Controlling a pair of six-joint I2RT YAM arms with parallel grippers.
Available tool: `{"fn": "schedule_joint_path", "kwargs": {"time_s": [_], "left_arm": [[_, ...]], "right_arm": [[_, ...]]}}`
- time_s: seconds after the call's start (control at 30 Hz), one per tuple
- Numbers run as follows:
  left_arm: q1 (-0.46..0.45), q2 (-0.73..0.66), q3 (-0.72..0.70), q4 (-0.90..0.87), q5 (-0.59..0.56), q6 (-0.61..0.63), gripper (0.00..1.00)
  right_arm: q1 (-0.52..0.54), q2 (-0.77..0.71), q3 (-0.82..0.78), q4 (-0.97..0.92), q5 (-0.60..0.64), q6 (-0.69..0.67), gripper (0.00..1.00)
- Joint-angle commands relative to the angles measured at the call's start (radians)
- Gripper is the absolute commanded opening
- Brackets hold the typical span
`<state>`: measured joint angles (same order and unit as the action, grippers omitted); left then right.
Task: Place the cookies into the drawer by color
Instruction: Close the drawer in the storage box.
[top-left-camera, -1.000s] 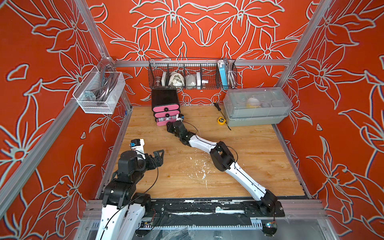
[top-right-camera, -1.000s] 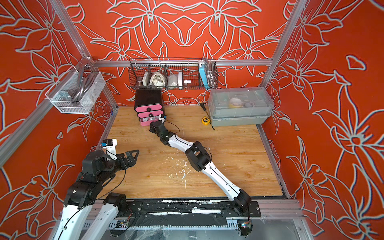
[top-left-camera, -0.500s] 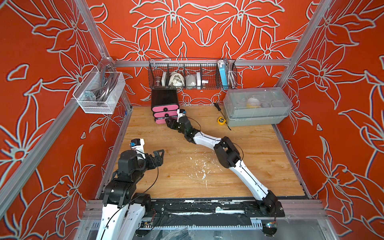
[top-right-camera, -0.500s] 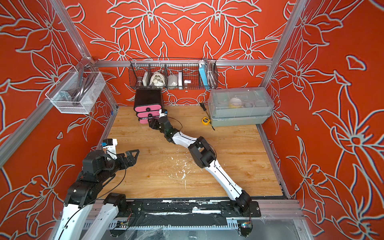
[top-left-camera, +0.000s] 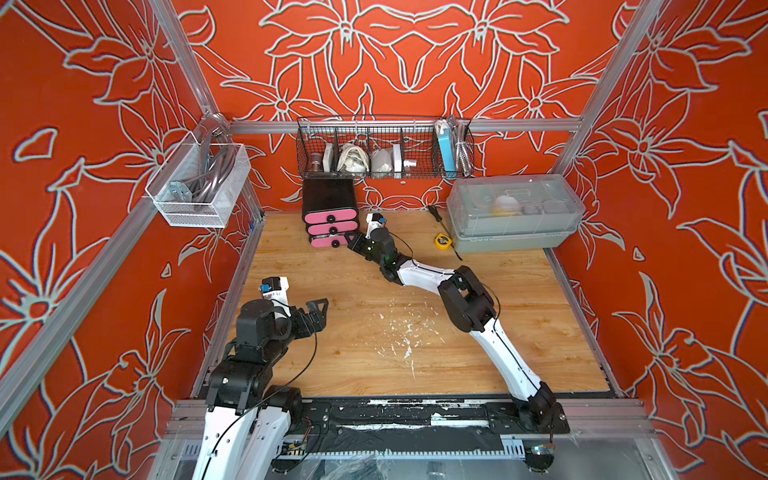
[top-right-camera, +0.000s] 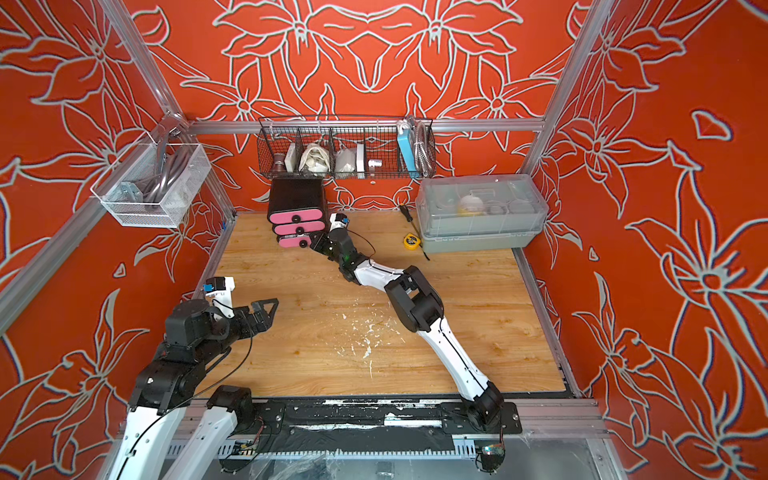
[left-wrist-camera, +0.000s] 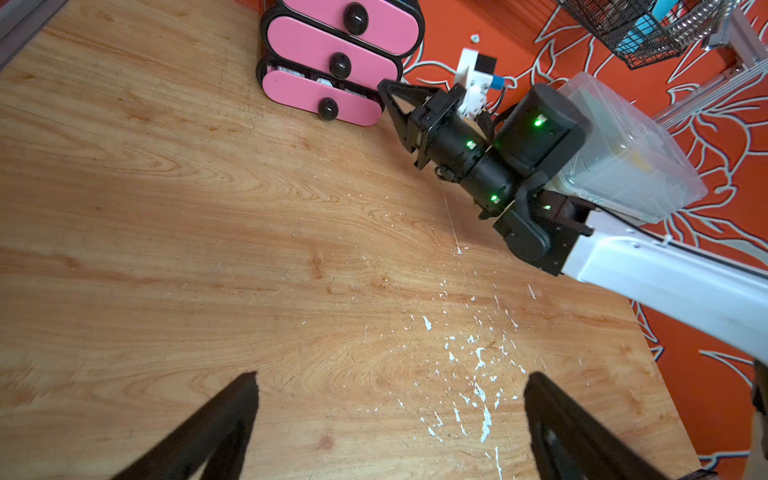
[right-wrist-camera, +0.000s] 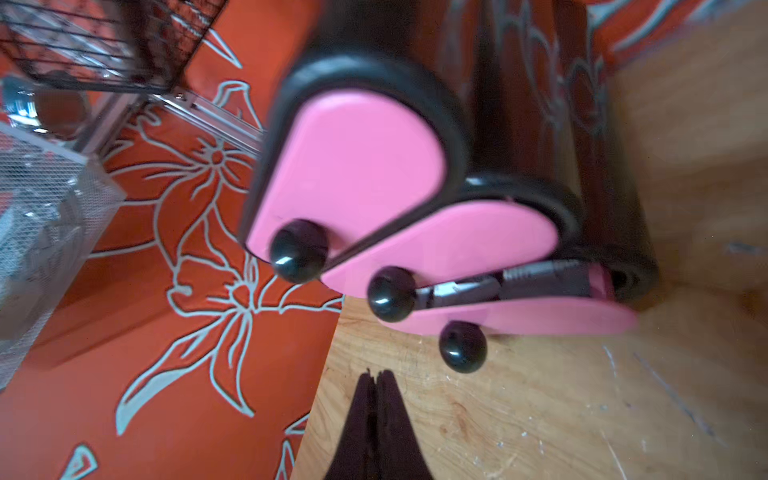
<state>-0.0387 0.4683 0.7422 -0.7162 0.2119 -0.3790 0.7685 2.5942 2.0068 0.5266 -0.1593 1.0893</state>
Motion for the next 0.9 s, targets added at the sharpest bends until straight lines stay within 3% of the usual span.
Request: {"fn": "schedule_joint_path", "kwargs": {"time_s": [0.0,0.5,0.87], "left_arm": [[0.008,0.005,-0.007,0.016,0.007,0.006,0.99],[0.014,0.012,-0.007,0.008,-0.015,0.006,0.99],[0.038,0.026,-0.006,0.011,0.0,0.007,0.98]], "right_arm": [[0.0,0.07,0.082,-0.057,-0.005,0.052,0.0],[0.002,0.397,0.537,-0.194,0.114,0.275,0.0],[0.004,0.467,0.657,-0.189,0.317,0.289,0.0]]}}
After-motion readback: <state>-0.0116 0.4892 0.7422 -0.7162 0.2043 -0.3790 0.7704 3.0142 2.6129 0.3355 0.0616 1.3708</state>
